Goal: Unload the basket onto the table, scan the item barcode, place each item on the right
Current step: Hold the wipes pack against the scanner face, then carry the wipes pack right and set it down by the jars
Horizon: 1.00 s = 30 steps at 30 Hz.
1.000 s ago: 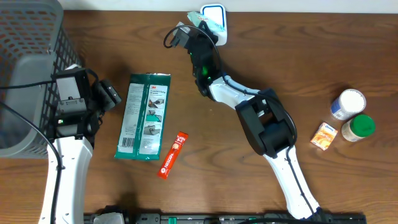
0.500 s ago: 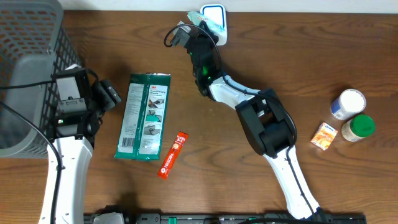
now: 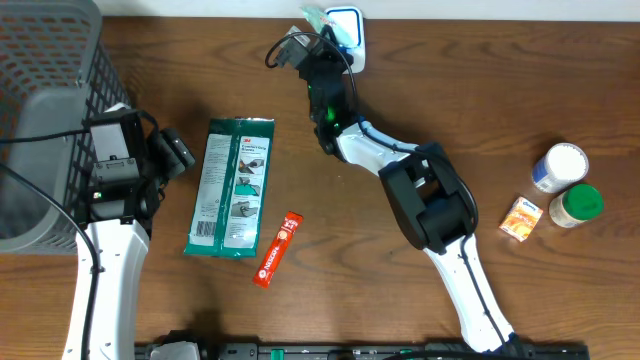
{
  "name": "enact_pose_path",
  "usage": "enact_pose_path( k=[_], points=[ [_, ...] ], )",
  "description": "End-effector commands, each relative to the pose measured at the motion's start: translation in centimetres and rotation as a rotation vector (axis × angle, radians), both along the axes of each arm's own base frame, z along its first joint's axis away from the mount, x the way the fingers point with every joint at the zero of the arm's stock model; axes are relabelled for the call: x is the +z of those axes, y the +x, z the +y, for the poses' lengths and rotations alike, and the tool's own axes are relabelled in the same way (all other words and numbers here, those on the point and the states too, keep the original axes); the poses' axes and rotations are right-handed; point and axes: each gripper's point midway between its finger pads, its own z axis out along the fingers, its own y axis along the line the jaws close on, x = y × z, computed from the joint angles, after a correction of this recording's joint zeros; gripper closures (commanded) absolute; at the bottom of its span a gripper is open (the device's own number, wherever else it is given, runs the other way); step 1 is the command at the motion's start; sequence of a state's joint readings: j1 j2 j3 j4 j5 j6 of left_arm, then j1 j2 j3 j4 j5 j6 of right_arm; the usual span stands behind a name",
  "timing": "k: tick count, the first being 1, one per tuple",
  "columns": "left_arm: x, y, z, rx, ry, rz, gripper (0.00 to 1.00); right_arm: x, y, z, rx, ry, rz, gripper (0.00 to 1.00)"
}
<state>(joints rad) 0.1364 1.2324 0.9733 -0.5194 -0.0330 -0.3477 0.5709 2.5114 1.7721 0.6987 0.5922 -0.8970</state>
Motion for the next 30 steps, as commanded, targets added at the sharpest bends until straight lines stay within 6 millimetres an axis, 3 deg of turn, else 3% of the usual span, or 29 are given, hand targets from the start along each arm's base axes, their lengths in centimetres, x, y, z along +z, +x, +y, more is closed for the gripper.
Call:
enact_pose_path(
  k=[1, 9, 12, 16, 20, 23, 27, 30],
  points=[
    [1.4, 0.3, 0.4, 0.016, 0.01, -0.034, 0.12, 8.9, -0.9, -0.5, -0.013, 0.195, -0.102, 0.99],
    [1.4, 0.3, 0.4, 0.016, 0.01, -0.034, 0.12, 18.4, -4.7, -2.8, -0.018, 0.334, -0.024, 0.99],
    [1.4, 0.3, 0.4, 0.016, 0.01, -0.034, 0.12, 21.5, -7.4, -4.4, -0.025, 0.415, 0.044, 0.99],
    [1.4, 0.3, 0.4, 0.016, 0.01, -0.034, 0.12, 23.9, -12.3, -6.0, 0.045, 0.491, 0.211, 0.99],
    [1.4, 0.3, 0.4, 0.016, 0.01, -0.034, 0.12, 25.0, -17.5, -8.6, 0.091, 0.611, 0.385, 0.99],
    [1.4, 0.3, 0.4, 0.016, 0.01, -0.034, 0.11, 24.9, -21.1, -12.6, 0.01, 0.732, 0.49, 0.99],
    [1.4, 0.3, 0.4, 0.016, 0.01, -0.034, 0.12, 23.2, -25.6, -18.1, -0.157, 0.819, 0.622, 0.99],
    [1.4, 0.3, 0.4, 0.016, 0.01, -0.034, 0.12, 21.5, -28.4, -21.0, -0.251, 0.832, 0.721, 0.99]
  ],
)
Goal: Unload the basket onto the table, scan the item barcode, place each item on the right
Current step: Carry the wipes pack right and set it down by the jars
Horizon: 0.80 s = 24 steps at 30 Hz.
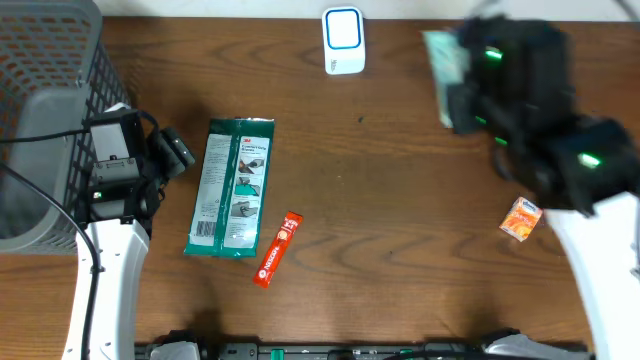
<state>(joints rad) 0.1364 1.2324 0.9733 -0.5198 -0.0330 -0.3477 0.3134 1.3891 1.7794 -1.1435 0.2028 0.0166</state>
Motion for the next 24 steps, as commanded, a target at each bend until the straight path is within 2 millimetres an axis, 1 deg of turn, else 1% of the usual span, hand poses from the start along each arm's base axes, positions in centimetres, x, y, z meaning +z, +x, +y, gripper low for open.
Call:
enact_pose_path(
  k=[1, 5, 9, 13, 16, 19, 24],
  points=[
    [1.4, 0.3, 0.4, 0.016, 0.01, -0.034, 0.12, -0.9, -2.2, -1.4, -0.066, 0.122, 0.093, 0.99],
    [1.4, 0.3, 0.4, 0.016, 0.01, -0.034, 0.12, -3.4, -4.3, -4.7, -0.188, 0.115, 0.237, 0.99],
    [1.4, 0.3, 0.4, 0.016, 0.01, -0.034, 0.12, -5.6, -5.2, -6.7, -0.296, 0.132, 0.323, 0.99],
    [1.4, 0.3, 0.4, 0.016, 0.01, -0.034, 0.12, -8.5, -5.0, -7.8, -0.366, 0.148, 0.372, 0.99],
    [1.4, 0.3, 0.4, 0.016, 0.01, -0.034, 0.12, -11.4, -4.8, -8.3, -0.418, 0.165, 0.411, 0.99],
    [1.4, 0.3, 0.4, 0.016, 0.01, -0.034, 0.12, -14.8, -4.6, -8.6, -0.443, 0.168, 0.445, 0.99],
    [1.4, 0.3, 0.4, 0.016, 0.01, -0.034, 0.12, -19.8, -4.1, -9.2, -0.52, 0.18, 0.442, 0.99]
  ],
)
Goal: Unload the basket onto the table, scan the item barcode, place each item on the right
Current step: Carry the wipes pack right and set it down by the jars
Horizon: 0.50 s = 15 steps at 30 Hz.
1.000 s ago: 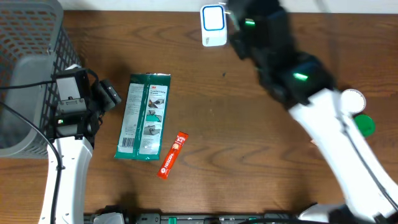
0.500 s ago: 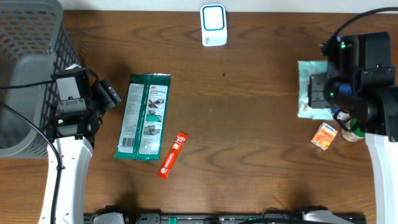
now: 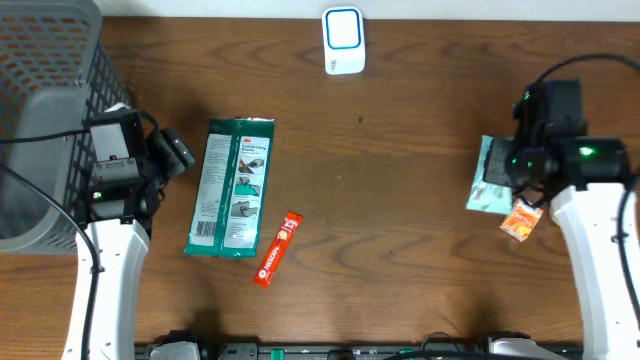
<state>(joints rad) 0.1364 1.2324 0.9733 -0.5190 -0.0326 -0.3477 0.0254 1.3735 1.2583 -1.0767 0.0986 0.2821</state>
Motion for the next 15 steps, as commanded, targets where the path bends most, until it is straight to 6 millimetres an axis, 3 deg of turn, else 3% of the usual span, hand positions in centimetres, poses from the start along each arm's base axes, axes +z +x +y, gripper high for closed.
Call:
enact_pose_path(
  k=[1, 7, 15],
  points=[
    [1.4, 0.3, 0.4, 0.016, 0.01, -0.033, 0.11, -2.8, -0.3, -1.2, -0.109, -0.018, 0.008, 0.99],
    [1.4, 0.3, 0.4, 0.016, 0.01, -0.033, 0.12, -7.4, -0.2, -4.6, -0.253, -0.145, -0.054, 0.99],
    [1.4, 0.3, 0.4, 0.016, 0.01, -0.033, 0.12, -11.4, 0.5, -6.2, -0.223, -0.194, -0.164, 0.99]
  ],
)
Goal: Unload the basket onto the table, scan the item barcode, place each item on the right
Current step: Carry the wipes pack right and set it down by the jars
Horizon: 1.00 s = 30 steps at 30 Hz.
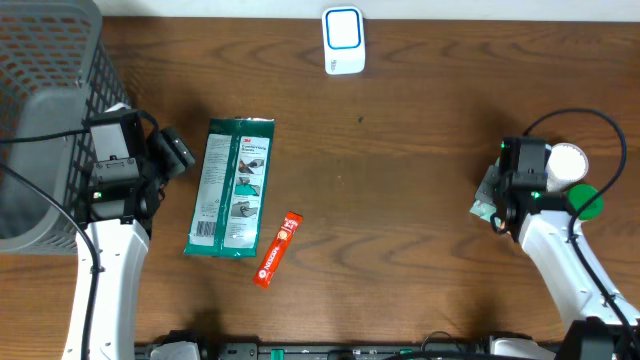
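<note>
The white barcode scanner (342, 40) with its blue face stands at the table's far edge. My right gripper (497, 196) is low over the right side of the table, its fingers hidden under the wrist. A pale green packet (486, 194) sticks out from under it on the left, apparently still held. My left gripper (176, 153) rests at the left, beside the top corner of a large green wipes pack (232, 188), and holds nothing.
A red sachet (278, 249) lies in front of the wipes pack. A white-capped bottle (568, 162) and a green-lidded jar (587, 201) stand just right of my right wrist. A grey mesh basket (45, 90) fills the far left corner.
My right arm has drawn in and sunk lower, so the pale green packet now sits slightly nearer the front. The orange box beside it is now hidden under the arm. The left arm is unchanged.
My right gripper first held the pale green packet up at the scanner at the far edge. Then it was blurred at the far right with the packet. After that it held the packet by the bottles, where it now sits lower. My left arm stayed put.
</note>
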{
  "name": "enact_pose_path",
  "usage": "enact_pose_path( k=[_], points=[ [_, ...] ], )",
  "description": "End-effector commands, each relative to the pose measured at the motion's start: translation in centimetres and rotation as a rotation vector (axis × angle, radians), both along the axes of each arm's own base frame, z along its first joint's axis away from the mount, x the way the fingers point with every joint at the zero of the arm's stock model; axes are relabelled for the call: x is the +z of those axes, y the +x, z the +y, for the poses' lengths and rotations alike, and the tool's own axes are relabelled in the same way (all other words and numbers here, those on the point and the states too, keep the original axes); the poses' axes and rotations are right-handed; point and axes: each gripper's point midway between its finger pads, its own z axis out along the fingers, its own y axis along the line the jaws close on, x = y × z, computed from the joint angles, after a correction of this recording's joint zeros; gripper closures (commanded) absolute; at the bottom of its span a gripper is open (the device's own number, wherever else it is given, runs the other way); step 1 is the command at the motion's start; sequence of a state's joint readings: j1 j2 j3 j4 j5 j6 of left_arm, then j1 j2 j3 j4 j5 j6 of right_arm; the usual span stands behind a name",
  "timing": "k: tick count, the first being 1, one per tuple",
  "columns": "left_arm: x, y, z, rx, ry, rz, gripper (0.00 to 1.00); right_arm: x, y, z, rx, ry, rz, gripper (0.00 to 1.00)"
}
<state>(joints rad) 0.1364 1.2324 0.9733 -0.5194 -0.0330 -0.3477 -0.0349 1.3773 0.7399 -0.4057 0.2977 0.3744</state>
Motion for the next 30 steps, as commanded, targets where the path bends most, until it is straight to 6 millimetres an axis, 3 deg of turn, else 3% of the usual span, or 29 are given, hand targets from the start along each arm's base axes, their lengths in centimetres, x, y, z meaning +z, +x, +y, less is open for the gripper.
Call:
enact_pose_path(
  k=[1, 9, 11, 14, 16, 18, 30],
  points=[
    [1.4, 0.3, 0.4, 0.016, 0.01, -0.034, 0.12, -1.1, -0.6, -1.0, 0.002, -0.056, -0.003, 0.99],
    [1.4, 0.3, 0.4, 0.016, 0.01, -0.034, 0.12, -2.4, -0.7, -1.1, 0.012, -0.067, -0.045, 0.99],
    [1.4, 0.3, 0.4, 0.016, 0.01, -0.034, 0.12, -2.4, -0.7, -1.1, 0.012, -0.067, -0.045, 0.8],
    [1.4, 0.3, 0.4, 0.016, 0.01, -0.034, 0.12, -2.4, -0.7, -1.0, 0.035, -0.081, -0.037, 0.36],
    [1.4, 0.3, 0.4, 0.016, 0.01, -0.034, 0.12, -2.2, -0.7, -1.0, 0.064, -0.099, -0.026, 0.16],
    [1.4, 0.3, 0.4, 0.016, 0.01, -0.034, 0.12, -1.6, -0.5, -1.1, 0.09, -0.115, -0.017, 0.04],
    [1.4, 0.3, 0.4, 0.016, 0.01, -0.034, 0.12, 5.3, 0.8, 1.1, 0.187, -0.006, 0.042, 0.01]
  ],
)
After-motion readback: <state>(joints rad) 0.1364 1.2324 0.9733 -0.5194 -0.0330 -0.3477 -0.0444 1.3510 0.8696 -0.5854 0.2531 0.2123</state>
